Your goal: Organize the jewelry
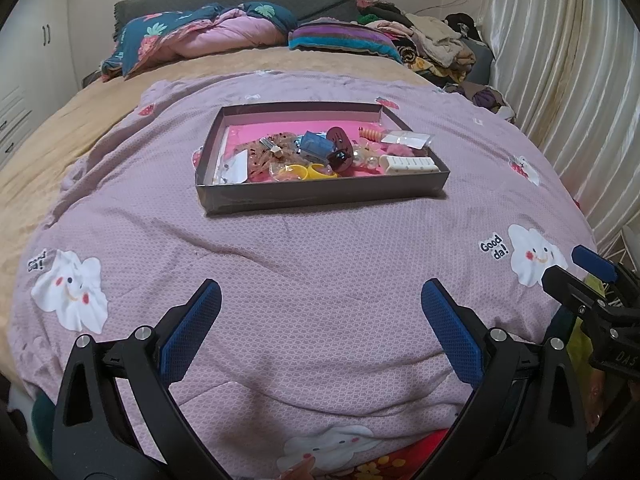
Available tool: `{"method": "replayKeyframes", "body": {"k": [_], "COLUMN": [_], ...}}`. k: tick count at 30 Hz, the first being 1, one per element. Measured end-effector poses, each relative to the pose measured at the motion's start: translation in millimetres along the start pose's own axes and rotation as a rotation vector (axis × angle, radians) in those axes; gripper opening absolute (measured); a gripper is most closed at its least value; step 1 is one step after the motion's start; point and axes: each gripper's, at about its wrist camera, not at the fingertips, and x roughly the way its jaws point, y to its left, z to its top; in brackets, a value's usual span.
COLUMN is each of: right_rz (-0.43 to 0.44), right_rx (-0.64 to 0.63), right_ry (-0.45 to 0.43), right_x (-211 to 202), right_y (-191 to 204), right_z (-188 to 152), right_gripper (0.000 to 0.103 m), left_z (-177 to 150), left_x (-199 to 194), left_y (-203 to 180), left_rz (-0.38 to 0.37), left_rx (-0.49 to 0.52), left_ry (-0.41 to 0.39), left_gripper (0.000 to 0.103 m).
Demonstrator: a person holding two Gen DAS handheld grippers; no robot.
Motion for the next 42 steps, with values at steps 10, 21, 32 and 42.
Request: {"method": "replayKeyframes", "body": {"k": [10, 21, 32, 42], "right_rz": [0.000, -0.002, 0.001, -0.033], "right_rx": [0.000, -0.003, 0.005, 0.109], "right_ry": [-0.001, -0.001, 0.002, -0.004], "right_x": [-0.1, 0.1, 5.4, 35.8], "right_y": [0.1, 0.0, -3.1, -54.3], "right_z": [0.0, -0.2, 1.6, 39.9], "right_gripper": [0.099, 0.099, 0.099, 0.099], "left_z": [-1.2, -0.4, -4.2, 10.4], "left_x": [0.4, 0.3, 5.6, 33.1], "left_y": [0.1, -0.7, -3.0, 56.3], "left_rz": [-0.002, -0.003, 0.061, 0.106], "left_rx": [0.002, 0.003, -0.004, -0.170], "left_ry": [0.003, 0.002, 0.026, 0.086], "left_gripper": [0.094, 0.094, 0.094, 0.094]}}
